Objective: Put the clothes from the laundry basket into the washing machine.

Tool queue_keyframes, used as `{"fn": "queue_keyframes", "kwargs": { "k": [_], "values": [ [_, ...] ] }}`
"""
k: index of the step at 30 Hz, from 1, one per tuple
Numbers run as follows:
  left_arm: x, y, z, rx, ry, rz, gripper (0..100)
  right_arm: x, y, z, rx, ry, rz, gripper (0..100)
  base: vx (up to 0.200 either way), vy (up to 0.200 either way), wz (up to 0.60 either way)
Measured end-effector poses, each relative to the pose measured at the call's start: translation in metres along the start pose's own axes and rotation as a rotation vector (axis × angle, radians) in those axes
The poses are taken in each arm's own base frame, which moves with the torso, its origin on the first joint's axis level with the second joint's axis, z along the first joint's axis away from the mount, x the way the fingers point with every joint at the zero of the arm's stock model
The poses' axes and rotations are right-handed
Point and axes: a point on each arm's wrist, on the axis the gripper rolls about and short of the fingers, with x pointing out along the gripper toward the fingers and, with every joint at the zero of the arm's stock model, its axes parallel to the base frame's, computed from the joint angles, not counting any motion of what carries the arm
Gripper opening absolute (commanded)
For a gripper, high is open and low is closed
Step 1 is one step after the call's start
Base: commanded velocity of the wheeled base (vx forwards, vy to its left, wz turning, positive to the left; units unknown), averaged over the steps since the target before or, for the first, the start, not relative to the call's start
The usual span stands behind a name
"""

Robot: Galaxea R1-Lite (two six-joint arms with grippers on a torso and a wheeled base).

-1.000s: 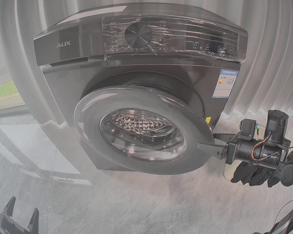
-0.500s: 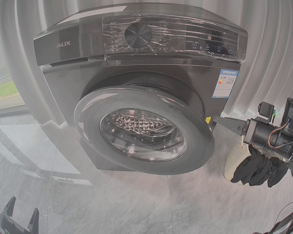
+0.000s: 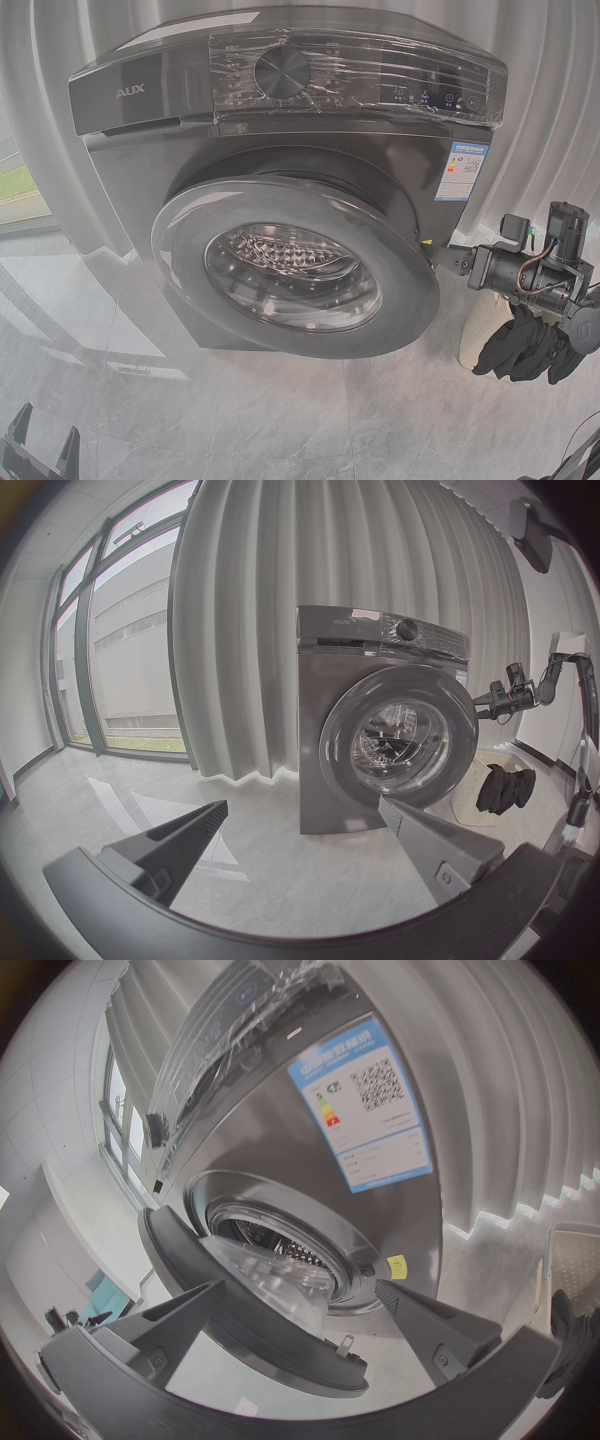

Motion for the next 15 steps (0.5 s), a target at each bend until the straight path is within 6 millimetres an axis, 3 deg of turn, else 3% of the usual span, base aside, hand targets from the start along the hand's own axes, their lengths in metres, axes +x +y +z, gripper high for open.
{"fn": "queue_keyframes", "kwargs": {
  "k": [8, 15],
  "values": [
    [0.0, 0.0, 0.0, 0.001, 0.0, 0.0, 100, -0.003, 0.016, -0.018, -0.015, 0.064, 0.061, 100, 0.0, 0.0, 0.0],
    [0.0, 0.0, 0.0, 0.001, 0.0, 0.0, 100, -0.018, 0.032, -0.015, -0.026, 0.051, 0.124, 100, 0.0, 0.0, 0.0]
  ]
}}
